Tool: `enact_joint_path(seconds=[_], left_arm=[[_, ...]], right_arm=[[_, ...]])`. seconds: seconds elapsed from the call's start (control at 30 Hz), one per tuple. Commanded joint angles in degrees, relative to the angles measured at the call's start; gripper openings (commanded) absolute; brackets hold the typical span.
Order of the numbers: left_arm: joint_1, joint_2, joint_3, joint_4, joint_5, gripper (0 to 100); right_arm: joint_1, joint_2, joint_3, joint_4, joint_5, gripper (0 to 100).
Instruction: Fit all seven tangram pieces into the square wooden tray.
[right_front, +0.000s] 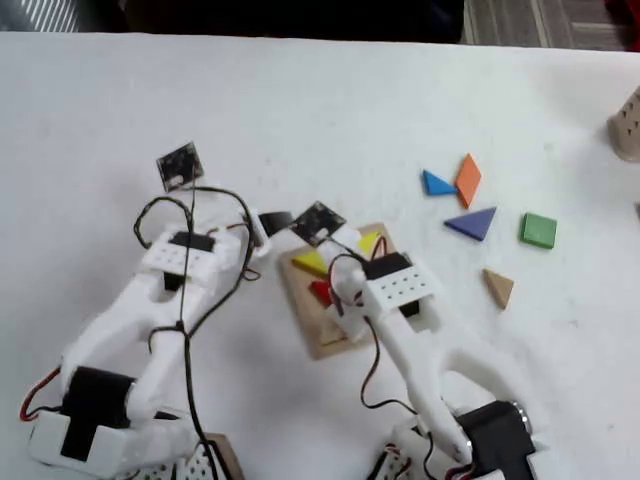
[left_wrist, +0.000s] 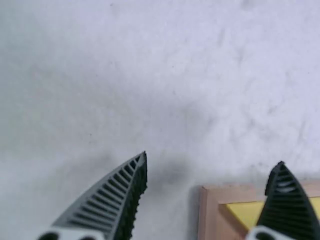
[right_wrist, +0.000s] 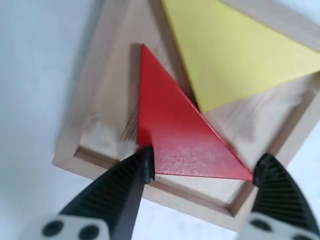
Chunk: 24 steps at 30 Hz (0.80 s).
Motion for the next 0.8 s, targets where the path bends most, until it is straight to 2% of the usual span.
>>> enact_joint_path(seconds=[0.0, 0.17, 0.27, 0.6, 0.77], left_arm=[[-0.4, -0.4, -1.93, -1.05, -0.53, 37], [-0.4, -0.4, -1.93, -0.97, -0.53, 37], [-0.4, -0.4, -1.93, -0.97, -0.53, 37], [-0.4, -0.4, -1.93, -0.97, -0.53, 37], [-0.4, -0.4, -1.93, -0.97, -0.53, 37]], right_arm=[[-0.92, -1.19, -3.43, 4.35, 4.13, 32.0], [-1.71, -0.57, -3.16, 5.76, 19.16, 32.0], [-0.48, -0.57, -2.73, 5.67, 24.26, 32.0], [-0.66, 3.47, -1.32, 0.75, 23.38, 32.0], [-1.01, 4.97, -3.78, 6.02, 23.47, 32.0]])
